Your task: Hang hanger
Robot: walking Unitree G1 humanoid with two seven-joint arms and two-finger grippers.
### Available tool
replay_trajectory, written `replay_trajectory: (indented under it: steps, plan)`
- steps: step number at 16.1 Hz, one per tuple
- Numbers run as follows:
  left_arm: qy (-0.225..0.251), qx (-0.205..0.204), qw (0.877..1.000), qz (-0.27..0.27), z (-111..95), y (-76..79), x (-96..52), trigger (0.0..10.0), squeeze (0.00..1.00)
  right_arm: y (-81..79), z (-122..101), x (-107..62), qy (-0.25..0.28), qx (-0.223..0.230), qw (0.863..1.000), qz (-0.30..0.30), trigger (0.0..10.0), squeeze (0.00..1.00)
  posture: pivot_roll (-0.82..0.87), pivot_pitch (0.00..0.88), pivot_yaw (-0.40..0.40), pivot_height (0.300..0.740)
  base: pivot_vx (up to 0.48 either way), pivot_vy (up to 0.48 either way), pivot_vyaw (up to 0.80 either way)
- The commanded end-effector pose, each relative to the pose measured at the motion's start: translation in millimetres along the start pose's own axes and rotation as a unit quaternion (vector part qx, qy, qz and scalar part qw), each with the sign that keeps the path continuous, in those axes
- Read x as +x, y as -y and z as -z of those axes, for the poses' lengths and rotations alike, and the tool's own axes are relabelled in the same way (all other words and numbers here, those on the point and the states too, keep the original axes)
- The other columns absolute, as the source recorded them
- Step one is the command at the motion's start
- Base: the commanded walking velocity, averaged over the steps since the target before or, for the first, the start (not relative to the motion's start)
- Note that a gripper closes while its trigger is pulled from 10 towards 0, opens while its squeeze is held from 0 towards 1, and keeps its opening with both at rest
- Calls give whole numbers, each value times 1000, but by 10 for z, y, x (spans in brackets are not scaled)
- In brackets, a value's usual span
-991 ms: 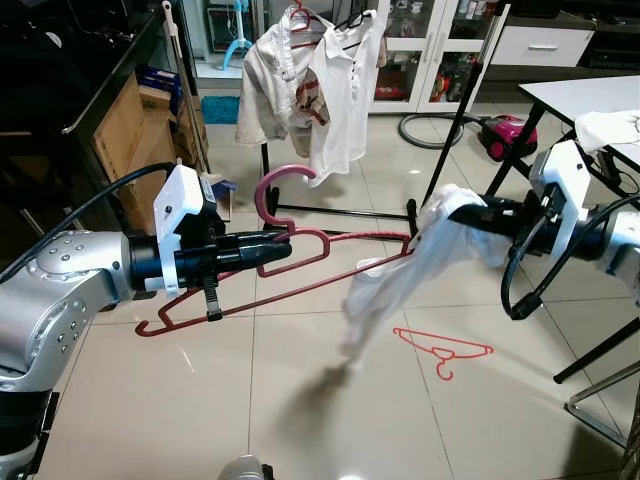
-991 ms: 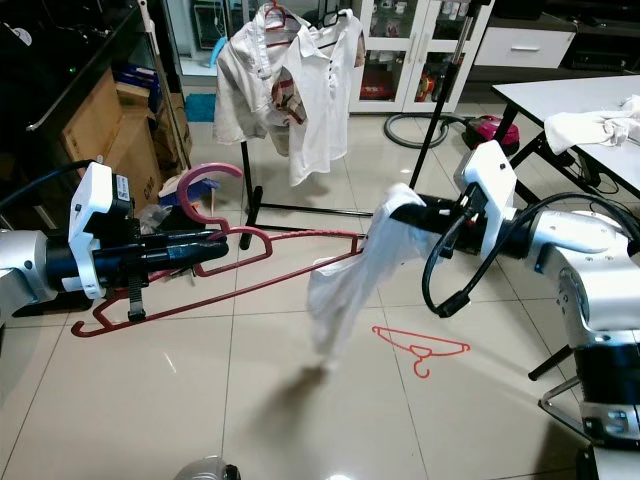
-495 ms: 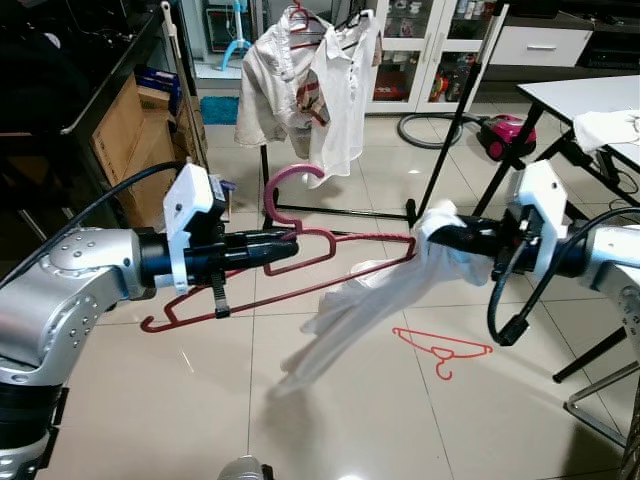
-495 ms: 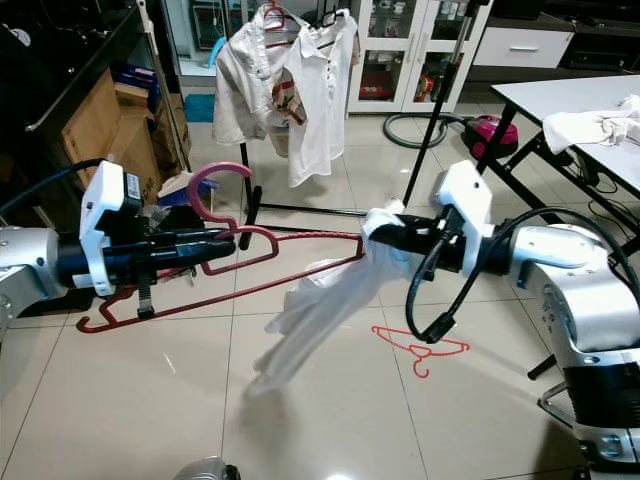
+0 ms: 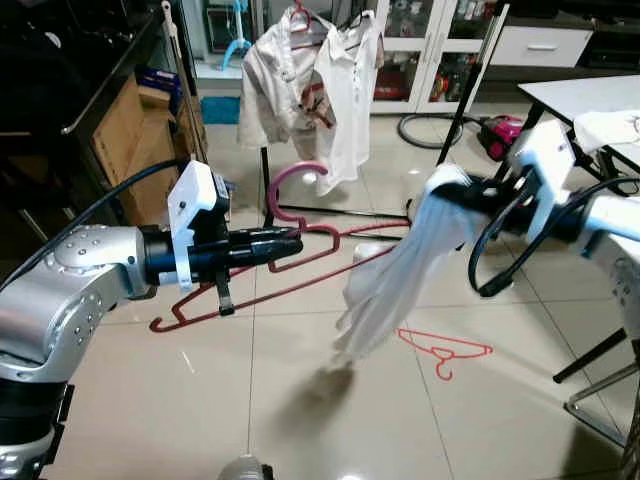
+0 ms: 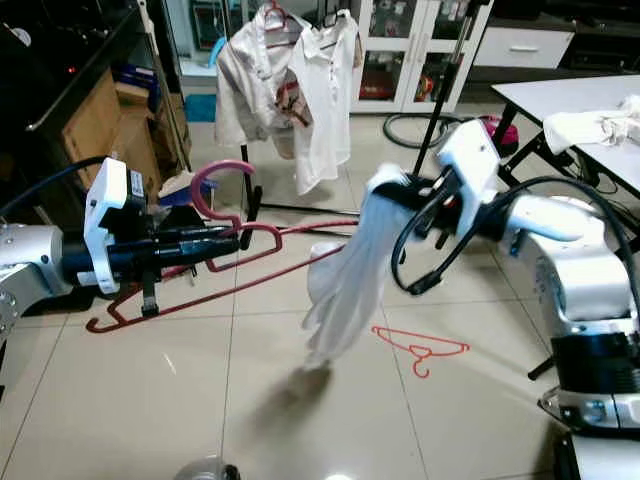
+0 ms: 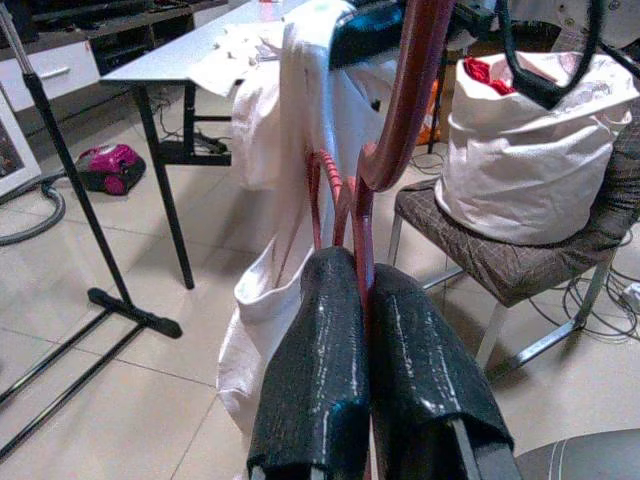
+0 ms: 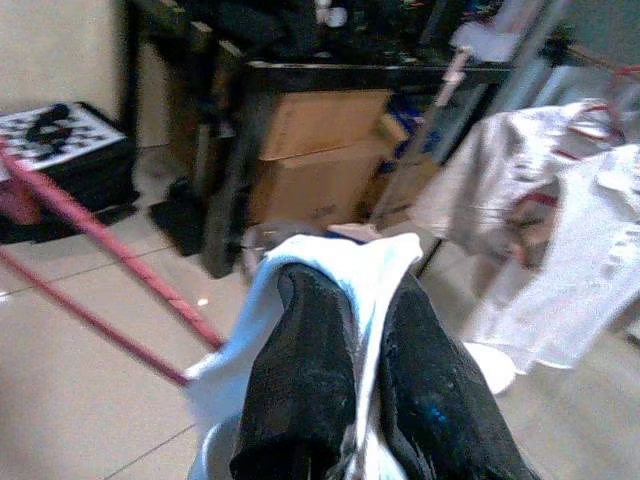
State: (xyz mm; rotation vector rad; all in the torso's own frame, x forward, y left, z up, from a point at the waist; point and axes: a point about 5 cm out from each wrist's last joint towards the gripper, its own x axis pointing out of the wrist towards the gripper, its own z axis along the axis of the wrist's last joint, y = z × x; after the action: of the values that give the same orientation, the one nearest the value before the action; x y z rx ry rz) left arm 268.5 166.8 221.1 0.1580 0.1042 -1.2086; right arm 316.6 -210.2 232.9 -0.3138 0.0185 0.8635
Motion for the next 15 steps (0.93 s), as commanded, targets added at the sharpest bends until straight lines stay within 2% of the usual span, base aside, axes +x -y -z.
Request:
replay_trajectory:
  steps: [1, 2, 4, 8, 10, 13, 15]
  plan:
    - [3, 14, 1000, 3, -54, 6, -2, 10000, 0, 96, -154, -44, 25, -19, 999, 22, 10000, 0, -23, 0, -14, 740, 0, 0, 0]
    - [4, 14, 1000, 3, -55, 8, 0, 10000, 0, 93, -203, -33, 36, -15, 999, 19, 10000, 0, -19, 0, -16, 740, 0, 0, 0]
    - [6, 15, 1000, 4, -55, 9, 17, 10000, 0, -29, -271, 37, 52, -9, 998, -18, 10000, 0, -18, 0, -18, 740, 0, 0, 0]
    - [11, 18, 1000, -3, -70, -11, 30, 10000, 0, -255, -209, 152, 47, -5, 996, -79, 10000, 0, -11, 0, -22, 740, 0, 0, 0]
    - [9, 19, 1000, -9, -72, -31, 20, 10000, 0, -343, -226, 130, 44, -4, 994, -102, 10000, 0, -13, 0, -21, 740, 0, 0, 0]
    - [11, 20, 1000, -14, -82, -44, 20, 10000, 0, -357, -218, 92, 39, -7, 994, -99, 10000, 0, -16, 0, -19, 740, 0, 0, 0]
    - [12, 20, 1000, -12, -88, -43, 35, 10000, 0, -275, -247, 59, 40, -12, 997, -73, 10000, 0, -23, 0, -17, 740, 0, 0, 0]
